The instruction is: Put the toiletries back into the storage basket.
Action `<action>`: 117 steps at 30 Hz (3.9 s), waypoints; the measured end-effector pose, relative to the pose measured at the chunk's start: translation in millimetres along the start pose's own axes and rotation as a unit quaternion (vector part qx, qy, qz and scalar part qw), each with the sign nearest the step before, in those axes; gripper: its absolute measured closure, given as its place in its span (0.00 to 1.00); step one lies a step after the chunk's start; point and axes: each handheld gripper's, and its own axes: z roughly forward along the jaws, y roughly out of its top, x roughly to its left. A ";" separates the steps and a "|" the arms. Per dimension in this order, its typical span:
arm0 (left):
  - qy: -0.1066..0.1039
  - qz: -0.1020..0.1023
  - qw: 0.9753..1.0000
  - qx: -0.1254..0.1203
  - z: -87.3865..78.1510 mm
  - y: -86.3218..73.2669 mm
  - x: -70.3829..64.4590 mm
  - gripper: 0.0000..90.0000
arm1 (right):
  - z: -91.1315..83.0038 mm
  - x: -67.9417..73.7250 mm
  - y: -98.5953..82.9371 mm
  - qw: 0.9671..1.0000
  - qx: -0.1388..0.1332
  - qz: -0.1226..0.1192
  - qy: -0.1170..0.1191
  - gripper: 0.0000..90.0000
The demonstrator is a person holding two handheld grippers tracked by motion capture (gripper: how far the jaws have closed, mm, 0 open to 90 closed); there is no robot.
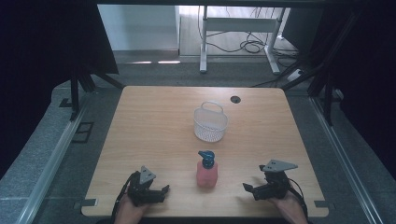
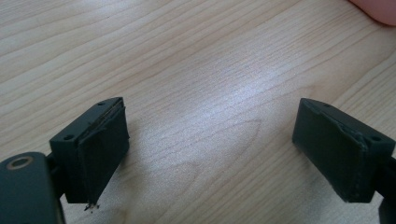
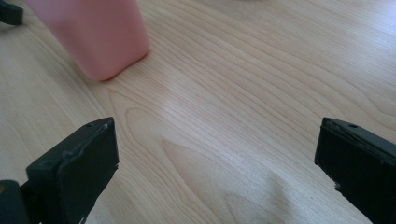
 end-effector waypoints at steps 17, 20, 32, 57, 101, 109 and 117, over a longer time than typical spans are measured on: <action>0.000 0.000 1.000 0.000 0.0 0.0 0.0 0.12 | 2.1 12.9 15.8 1.000 -0.011 -0.007 0.027 0.00; 0.000 0.001 1.000 0.001 -0.1 0.0 0.2 0.12 | 2.8 15.0 18.3 0.999 -0.012 -0.009 0.032 0.00; 0.000 0.001 1.000 0.001 -0.2 0.0 0.2 0.12 | 4.3 24.2 32.2 0.998 -0.021 -0.020 0.053 0.02; 0.000 -0.002 1.000 -0.002 0.3 0.0 -0.3 0.12 | 16.9 42.0 63.4 0.993 -0.034 -0.050 0.101 0.11; 0.000 0.001 1.000 0.000 0.0 0.1 0.2 0.12 | 44.6 69.2 117.3 0.987 -0.035 -0.094 0.125 0.48; 0.000 0.001 1.000 0.000 0.0 0.1 0.2 0.12 | 49.5 71.8 121.4 0.986 -0.030 -0.105 0.123 0.57; 0.000 0.001 1.000 0.000 0.0 0.1 0.2 0.12 | 46.6 76.0 122.5 0.988 -0.029 -0.106 0.107 0.58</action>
